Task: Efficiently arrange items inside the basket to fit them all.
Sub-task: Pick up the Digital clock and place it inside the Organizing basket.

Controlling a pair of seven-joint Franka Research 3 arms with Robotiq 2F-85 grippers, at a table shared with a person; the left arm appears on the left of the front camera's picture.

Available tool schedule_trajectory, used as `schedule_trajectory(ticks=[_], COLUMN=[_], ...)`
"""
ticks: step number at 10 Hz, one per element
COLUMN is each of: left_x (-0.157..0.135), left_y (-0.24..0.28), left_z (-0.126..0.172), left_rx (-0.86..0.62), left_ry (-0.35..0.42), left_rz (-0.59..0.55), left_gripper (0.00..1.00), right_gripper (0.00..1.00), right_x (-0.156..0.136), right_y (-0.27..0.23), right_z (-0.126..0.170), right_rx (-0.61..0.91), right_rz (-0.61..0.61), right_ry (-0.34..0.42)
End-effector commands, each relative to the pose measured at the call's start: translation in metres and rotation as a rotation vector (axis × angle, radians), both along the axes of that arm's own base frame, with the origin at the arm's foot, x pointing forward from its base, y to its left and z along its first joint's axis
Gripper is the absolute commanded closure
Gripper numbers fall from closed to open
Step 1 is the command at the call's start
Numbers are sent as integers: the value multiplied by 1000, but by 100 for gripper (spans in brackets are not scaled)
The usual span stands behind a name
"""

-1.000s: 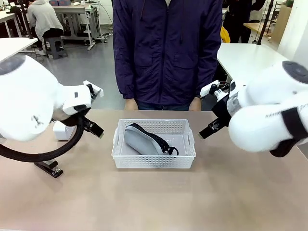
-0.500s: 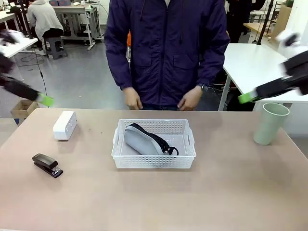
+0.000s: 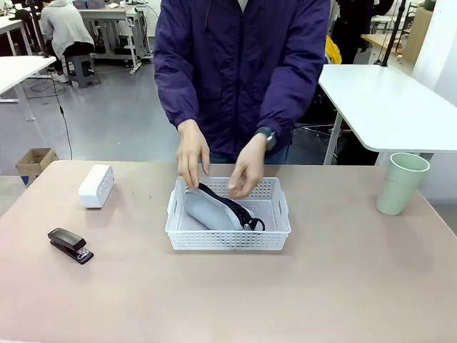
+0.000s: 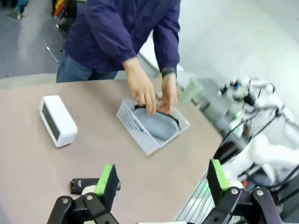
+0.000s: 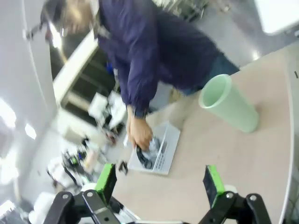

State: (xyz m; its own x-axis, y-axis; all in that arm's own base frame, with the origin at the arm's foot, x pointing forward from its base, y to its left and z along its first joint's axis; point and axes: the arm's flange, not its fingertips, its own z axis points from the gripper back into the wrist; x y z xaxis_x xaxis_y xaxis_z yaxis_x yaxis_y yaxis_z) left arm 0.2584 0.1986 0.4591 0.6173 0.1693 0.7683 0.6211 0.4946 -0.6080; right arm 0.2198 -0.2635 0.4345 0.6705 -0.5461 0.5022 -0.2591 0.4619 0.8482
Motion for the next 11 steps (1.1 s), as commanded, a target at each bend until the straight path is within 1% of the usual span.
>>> schedule_trajectory(ticks=[1,2,3,11], left_x=[18,28,2,2], left_y=[-6,-12,12,12], left_z=[-26,-28,-19,-19], left_rx=[-146,-135,-89,-89], left_ry=[37,109,30,30], left_rz=[64,90,46,46], left_gripper=[0,0,0,0], right_gripper=[0,0,0,0], right_x=[6,10,-11,-11], right_y=[8,9,-20,-20], right_z=[-42,-52,-30,-30], right_rx=[105,89,81,81], right_rz=[-77,-117,-71,-71], right_ry=[-33,-5,8,8])
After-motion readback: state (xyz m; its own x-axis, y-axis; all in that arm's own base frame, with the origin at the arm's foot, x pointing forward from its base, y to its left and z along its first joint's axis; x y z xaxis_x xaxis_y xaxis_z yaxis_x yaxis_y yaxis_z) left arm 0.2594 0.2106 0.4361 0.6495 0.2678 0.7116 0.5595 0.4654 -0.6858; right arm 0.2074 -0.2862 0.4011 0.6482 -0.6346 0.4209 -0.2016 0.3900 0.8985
